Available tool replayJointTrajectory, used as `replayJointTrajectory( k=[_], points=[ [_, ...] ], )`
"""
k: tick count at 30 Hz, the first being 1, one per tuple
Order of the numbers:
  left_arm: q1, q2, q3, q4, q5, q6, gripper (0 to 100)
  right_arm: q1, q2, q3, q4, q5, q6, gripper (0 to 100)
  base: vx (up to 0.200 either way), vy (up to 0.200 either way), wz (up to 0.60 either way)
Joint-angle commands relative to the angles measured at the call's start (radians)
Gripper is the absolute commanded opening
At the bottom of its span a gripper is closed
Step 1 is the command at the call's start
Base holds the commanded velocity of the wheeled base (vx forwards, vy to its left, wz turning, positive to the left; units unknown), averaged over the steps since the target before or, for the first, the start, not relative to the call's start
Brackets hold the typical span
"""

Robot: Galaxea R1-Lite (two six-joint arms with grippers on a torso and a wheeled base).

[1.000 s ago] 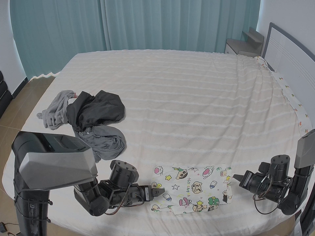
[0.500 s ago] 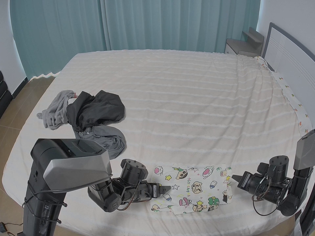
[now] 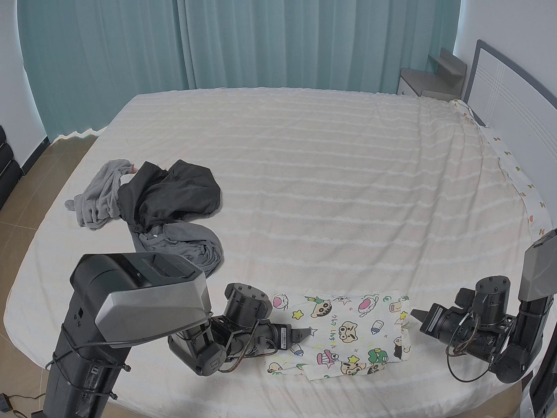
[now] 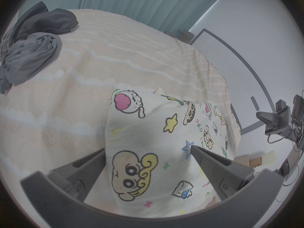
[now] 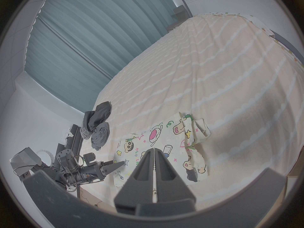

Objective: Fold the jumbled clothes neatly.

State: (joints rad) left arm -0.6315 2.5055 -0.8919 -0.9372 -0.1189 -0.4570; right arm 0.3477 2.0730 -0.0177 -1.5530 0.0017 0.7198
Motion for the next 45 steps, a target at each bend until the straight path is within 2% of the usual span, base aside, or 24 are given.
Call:
replayJointTrajectory(
  k=[1,3,4,21,33,35,39,45],
  points=[
    [-0.002,0.006,-0.007,0.0,-0.002,-0.002,100,0.001,0.004,0.018,-0.002,0.0,0.0,0,0.0,0.0,0.0],
    [-0.002,0.006,-0.009,0.002,-0.002,-0.003,100,0.001,0.004,0.018,-0.002,0.0,0.0,0,0.0,0.0,0.0],
    [-0.002,0.006,-0.009,0.002,-0.002,-0.003,0,0.001,0.006,0.018,-0.002,0.0,0.0,0,0.0,0.0,0.0],
    [0.015,-0.037,0.06,-0.003,0.002,-0.023,0,-0.009,0.029,0.018,-0.012,0.001,0.004,0,0.0,0.0,0.0],
    [0.174,-0.177,0.223,-0.008,-0.011,-0.025,0,-0.009,0.029,0.018,-0.012,-0.002,0.004,0,0.0,0.0,0.0],
    [0.204,-0.194,0.26,-0.032,-0.013,-0.025,0,-0.01,0.029,0.018,-0.012,-0.002,0.004,0,0.0,0.0,0.0],
    [0.292,-0.218,0.366,-0.17,-0.03,-0.025,0,-0.01,0.03,0.018,-0.012,-0.002,0.006,0,0.0,0.0,0.0],
    [0.38,-0.221,0.467,-0.239,-0.082,-0.023,0,-0.012,0.03,0.018,-0.012,-0.003,0.006,0,0.0,0.0,0.0]
  ],
)
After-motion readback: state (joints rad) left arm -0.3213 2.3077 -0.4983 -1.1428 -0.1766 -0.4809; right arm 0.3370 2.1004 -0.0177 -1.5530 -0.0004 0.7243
